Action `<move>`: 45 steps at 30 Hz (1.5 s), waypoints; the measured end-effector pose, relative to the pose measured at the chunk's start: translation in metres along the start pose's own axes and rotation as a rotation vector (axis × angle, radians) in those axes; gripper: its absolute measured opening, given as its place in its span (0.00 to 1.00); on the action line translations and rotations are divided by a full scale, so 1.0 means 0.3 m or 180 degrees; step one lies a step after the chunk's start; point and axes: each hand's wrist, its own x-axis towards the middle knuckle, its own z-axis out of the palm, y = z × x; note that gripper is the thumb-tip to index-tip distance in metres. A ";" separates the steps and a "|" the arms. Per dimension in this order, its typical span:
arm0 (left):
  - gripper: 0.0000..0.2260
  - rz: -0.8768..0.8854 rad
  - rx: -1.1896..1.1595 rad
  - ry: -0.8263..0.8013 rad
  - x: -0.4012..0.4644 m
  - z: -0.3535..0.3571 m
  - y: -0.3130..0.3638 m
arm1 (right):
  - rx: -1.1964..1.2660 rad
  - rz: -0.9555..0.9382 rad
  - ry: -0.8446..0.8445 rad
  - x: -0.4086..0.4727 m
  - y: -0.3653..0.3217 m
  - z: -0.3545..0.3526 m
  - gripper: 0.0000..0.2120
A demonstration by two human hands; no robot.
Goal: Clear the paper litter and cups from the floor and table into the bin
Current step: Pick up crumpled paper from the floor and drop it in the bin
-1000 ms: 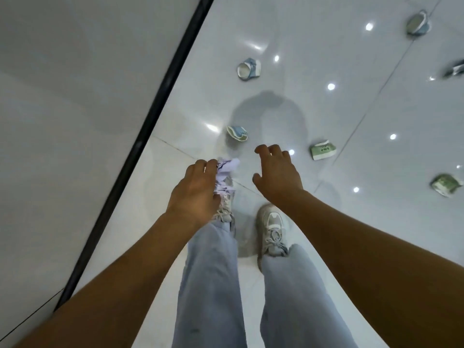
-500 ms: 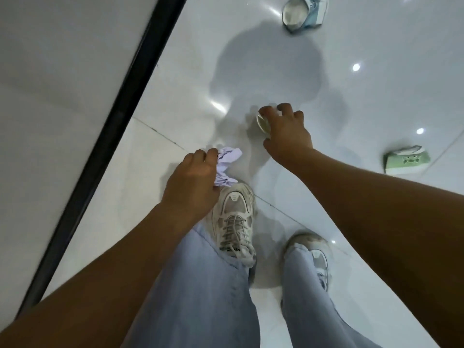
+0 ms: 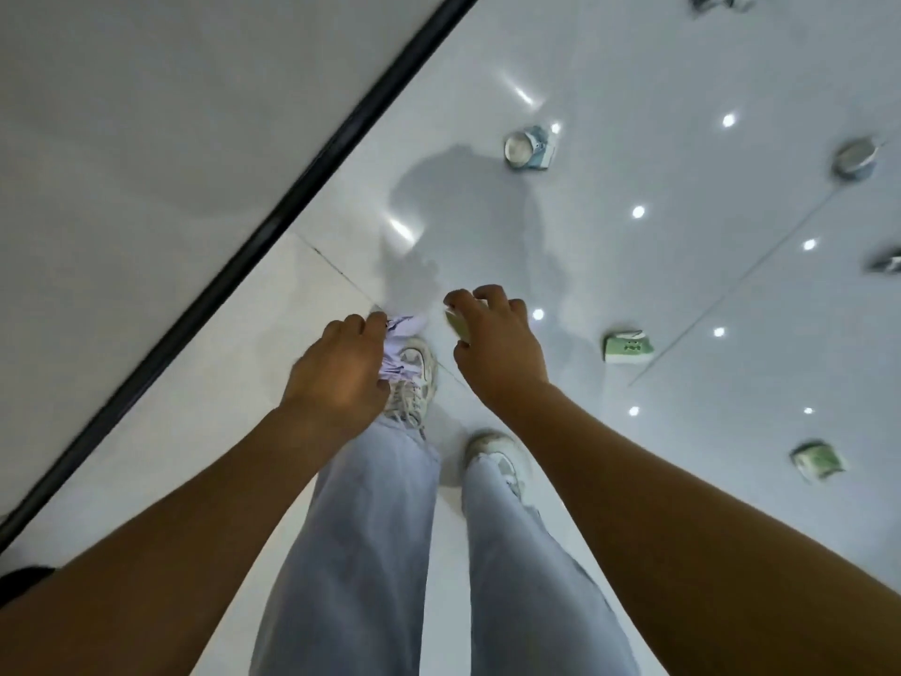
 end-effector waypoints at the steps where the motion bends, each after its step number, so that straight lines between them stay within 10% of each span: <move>1: 0.25 -0.0111 -0.0082 -0.0022 -0.070 -0.048 0.019 | 0.0017 -0.0039 -0.0008 -0.066 -0.046 -0.052 0.24; 16: 0.22 -0.1184 -0.0938 0.1045 -1.007 -0.230 0.056 | -0.0606 -0.1309 -0.0169 -0.815 -0.604 -0.297 0.25; 45: 0.18 -0.3215 -0.2816 0.1177 -2.397 0.784 -0.976 | -0.1716 -0.2462 -0.1310 -1.718 -1.518 1.097 0.24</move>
